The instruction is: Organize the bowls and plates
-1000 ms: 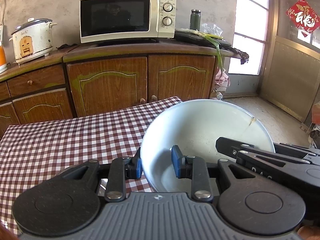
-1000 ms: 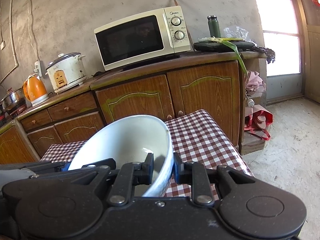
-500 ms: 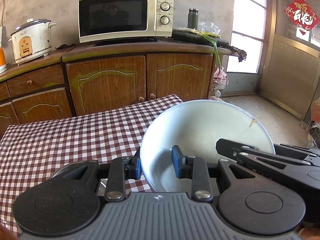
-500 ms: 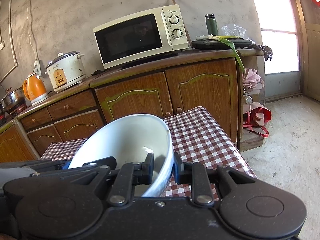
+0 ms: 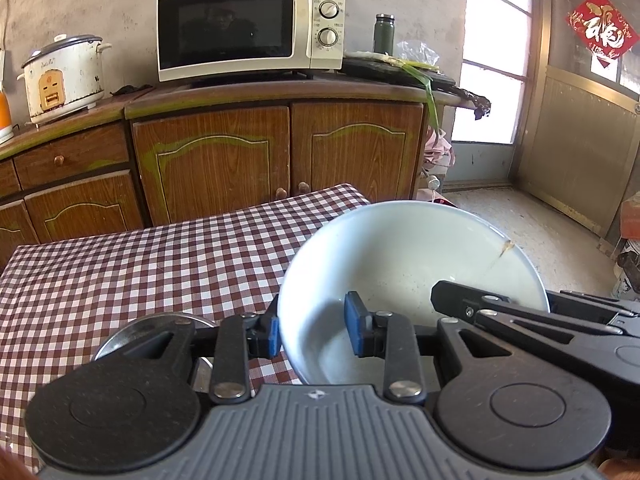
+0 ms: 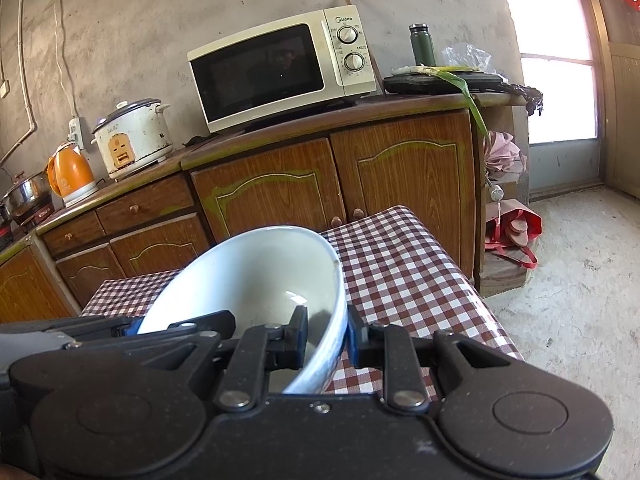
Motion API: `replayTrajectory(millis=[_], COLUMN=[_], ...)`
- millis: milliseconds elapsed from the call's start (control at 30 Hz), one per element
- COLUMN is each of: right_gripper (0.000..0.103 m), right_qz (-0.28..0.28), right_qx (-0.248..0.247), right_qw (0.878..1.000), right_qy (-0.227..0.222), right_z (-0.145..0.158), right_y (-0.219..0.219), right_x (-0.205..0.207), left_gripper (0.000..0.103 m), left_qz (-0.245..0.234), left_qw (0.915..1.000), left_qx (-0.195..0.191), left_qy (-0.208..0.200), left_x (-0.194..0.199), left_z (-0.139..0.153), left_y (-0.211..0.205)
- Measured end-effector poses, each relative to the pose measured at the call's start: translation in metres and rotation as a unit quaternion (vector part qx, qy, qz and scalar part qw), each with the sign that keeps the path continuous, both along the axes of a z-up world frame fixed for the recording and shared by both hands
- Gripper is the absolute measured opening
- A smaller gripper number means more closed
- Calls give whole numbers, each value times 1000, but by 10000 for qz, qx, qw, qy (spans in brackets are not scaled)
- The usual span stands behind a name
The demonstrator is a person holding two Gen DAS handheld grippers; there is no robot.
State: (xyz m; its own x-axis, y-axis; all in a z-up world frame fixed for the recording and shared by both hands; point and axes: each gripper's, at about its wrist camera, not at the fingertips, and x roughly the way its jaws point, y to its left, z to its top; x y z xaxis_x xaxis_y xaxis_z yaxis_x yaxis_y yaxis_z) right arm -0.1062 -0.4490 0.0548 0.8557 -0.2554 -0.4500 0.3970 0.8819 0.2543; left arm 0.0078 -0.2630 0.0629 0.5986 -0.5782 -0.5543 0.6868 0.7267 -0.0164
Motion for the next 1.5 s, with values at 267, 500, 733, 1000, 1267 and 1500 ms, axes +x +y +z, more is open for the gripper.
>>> replayTrajectory(millis=[267, 500, 733, 1000, 1267, 1500], right_gripper=[26, 26, 26, 26, 26, 26], right_qz=[-6, -35, -58, -78, -95, -127], right_qx=[37, 96, 154, 176, 197, 226], right_qw=[10000, 9999, 9999, 9998, 9998, 9997], right_qy=[4, -2, -16, -15, -8, 26], right_z=[-2, -6, -9, -12, -13, -18], right_y=[2, 5, 6, 8, 7, 8], right_x=[-6, -14, -22, -28, -34, -43], left_gripper=[31, 31, 31, 32, 32, 32], left_qz=[-3, -36, -53, -62, -105, -149], left_qw=[10000, 10000, 10000, 9999, 9998, 9997], left_qx=[21, 43, 64, 88, 123, 169], left_qy=[-1, -3, -23, -55, -77, -49], left_x=[-5, -13, -20, -25, -32, -39], left_z=[-2, -5, -7, -8, -10, -16], left_y=[0, 1, 3, 4, 4, 4])
